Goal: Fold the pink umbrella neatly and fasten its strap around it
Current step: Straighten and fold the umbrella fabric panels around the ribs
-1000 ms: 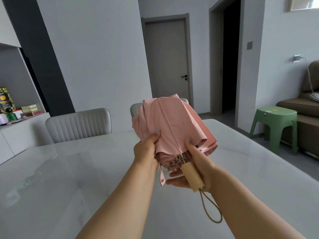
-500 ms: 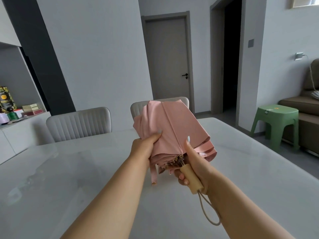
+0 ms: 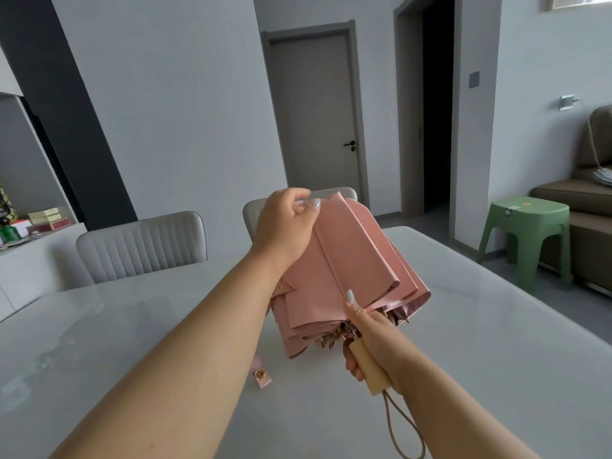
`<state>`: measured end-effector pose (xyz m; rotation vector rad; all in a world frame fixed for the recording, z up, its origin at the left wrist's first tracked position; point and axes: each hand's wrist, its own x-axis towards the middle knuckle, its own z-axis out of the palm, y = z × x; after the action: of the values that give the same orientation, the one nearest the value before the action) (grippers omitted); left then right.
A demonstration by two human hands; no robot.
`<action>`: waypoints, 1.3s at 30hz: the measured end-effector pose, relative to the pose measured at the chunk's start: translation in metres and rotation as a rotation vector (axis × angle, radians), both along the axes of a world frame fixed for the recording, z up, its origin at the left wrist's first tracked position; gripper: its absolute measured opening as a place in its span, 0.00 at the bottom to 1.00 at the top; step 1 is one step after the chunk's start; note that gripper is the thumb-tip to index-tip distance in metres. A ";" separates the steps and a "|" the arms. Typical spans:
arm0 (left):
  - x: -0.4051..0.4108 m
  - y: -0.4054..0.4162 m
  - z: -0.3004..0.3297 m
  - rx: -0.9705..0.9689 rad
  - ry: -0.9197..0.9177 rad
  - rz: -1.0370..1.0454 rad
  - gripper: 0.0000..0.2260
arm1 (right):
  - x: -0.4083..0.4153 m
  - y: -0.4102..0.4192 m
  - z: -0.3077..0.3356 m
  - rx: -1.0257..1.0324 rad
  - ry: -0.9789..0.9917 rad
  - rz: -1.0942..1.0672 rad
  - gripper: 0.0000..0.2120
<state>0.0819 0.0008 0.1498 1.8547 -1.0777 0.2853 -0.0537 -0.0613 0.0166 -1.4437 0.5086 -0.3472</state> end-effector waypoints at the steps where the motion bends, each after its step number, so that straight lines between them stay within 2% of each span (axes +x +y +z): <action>1: -0.001 -0.007 0.007 0.030 -0.003 -0.028 0.15 | -0.001 0.001 0.000 -0.004 -0.002 0.002 0.40; 3: 0.006 -0.019 0.021 0.106 0.001 -0.022 0.11 | -0.003 0.002 0.000 -0.022 -0.009 0.018 0.38; 6: 0.022 -0.030 0.040 0.272 -0.001 0.081 0.20 | -0.005 0.003 0.001 -0.052 -0.031 0.042 0.34; 9: 0.031 -0.034 0.052 0.491 0.019 0.150 0.27 | -0.005 0.004 -0.001 -0.070 -0.038 0.074 0.36; 11: 0.035 -0.034 0.055 0.539 0.039 0.152 0.30 | -0.004 0.004 -0.003 -0.076 -0.056 0.085 0.36; 18: 0.058 -0.020 0.046 0.424 0.187 0.183 0.29 | -0.001 0.002 -0.014 0.090 -0.110 0.146 0.36; 21: 0.065 -0.015 0.044 0.436 0.237 0.185 0.28 | 0.002 0.002 -0.017 0.205 -0.142 0.249 0.45; 24: 0.069 -0.008 0.045 0.349 0.349 0.110 0.22 | 0.005 -0.001 -0.017 0.322 -0.204 0.341 0.54; 29: 0.068 -0.001 0.040 0.117 0.610 -0.127 0.11 | 0.005 -0.001 -0.015 0.351 -0.252 0.362 0.47; 30: 0.069 -0.001 0.039 0.128 0.590 -0.130 0.11 | 0.004 -0.001 -0.016 0.347 -0.242 0.363 0.48; 33: 0.075 0.001 0.035 0.274 0.439 -0.002 0.19 | 0.004 -0.001 -0.018 0.323 -0.228 0.399 0.51; 35: 0.078 0.002 0.032 0.325 0.401 0.025 0.17 | 0.005 0.000 -0.019 0.322 -0.230 0.419 0.52; 37: 0.081 0.004 0.031 0.303 0.396 -0.006 0.13 | 0.005 0.000 -0.019 0.340 -0.246 0.433 0.53; 39: 0.083 0.006 0.030 0.187 0.457 -0.077 0.13 | 0.005 0.000 -0.017 0.364 -0.267 0.423 0.54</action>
<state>0.1653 0.0067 0.1796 1.9107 -0.8740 -0.2838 -0.0485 -0.0609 -0.0008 -1.0936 0.0373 -0.0965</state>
